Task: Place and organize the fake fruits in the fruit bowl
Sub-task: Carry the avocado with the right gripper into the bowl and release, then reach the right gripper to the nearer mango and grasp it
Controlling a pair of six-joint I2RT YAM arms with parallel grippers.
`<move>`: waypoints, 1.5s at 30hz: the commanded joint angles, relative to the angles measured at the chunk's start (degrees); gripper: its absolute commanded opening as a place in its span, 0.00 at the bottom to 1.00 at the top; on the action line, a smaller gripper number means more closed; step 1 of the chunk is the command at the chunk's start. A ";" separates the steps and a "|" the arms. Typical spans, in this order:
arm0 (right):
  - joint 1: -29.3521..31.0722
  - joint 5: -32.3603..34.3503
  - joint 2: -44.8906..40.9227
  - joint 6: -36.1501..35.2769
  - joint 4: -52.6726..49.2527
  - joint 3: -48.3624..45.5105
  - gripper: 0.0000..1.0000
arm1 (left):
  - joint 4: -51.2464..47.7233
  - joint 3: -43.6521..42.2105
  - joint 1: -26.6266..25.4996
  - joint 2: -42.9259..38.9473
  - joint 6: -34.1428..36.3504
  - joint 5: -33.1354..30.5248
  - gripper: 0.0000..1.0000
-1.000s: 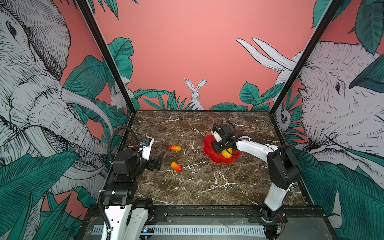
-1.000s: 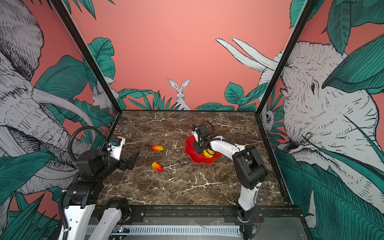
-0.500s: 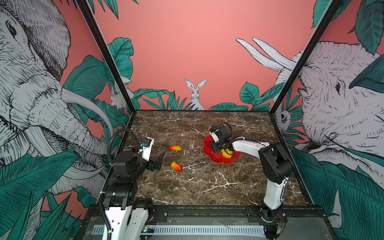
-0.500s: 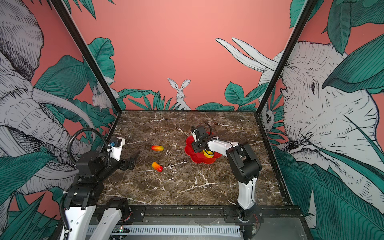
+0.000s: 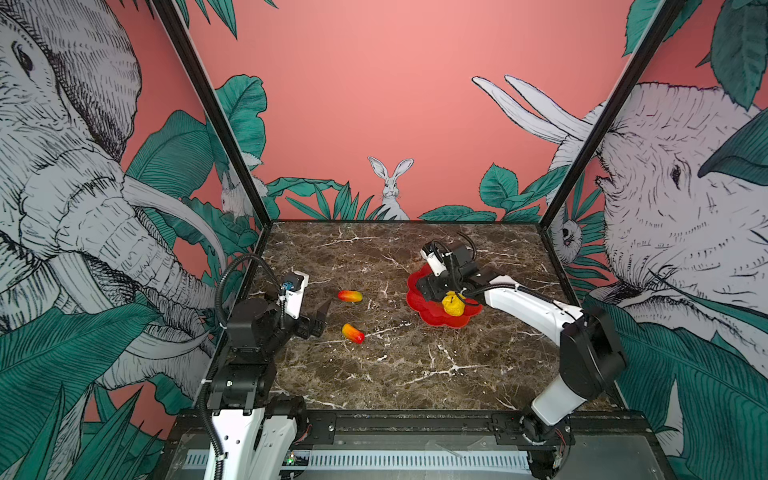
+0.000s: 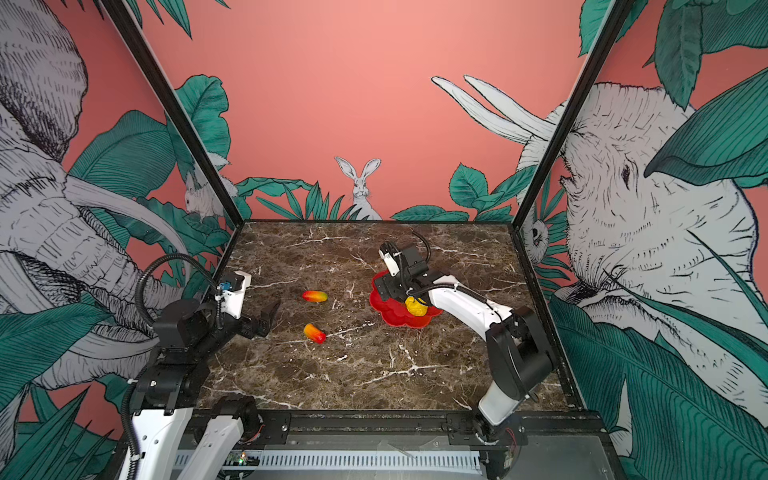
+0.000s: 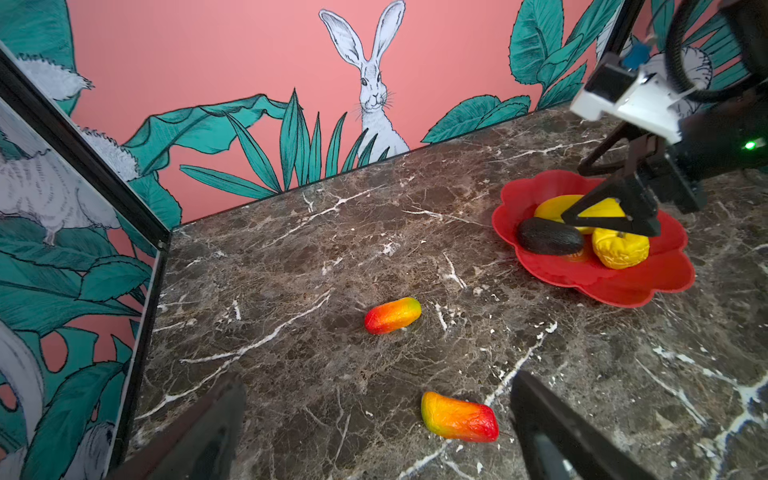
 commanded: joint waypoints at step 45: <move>24.61 -6.66 35.29 4.65 -21.11 37.42 0.79 | -4.08 0.95 0.83 -1.19 -1.16 -3.98 1.00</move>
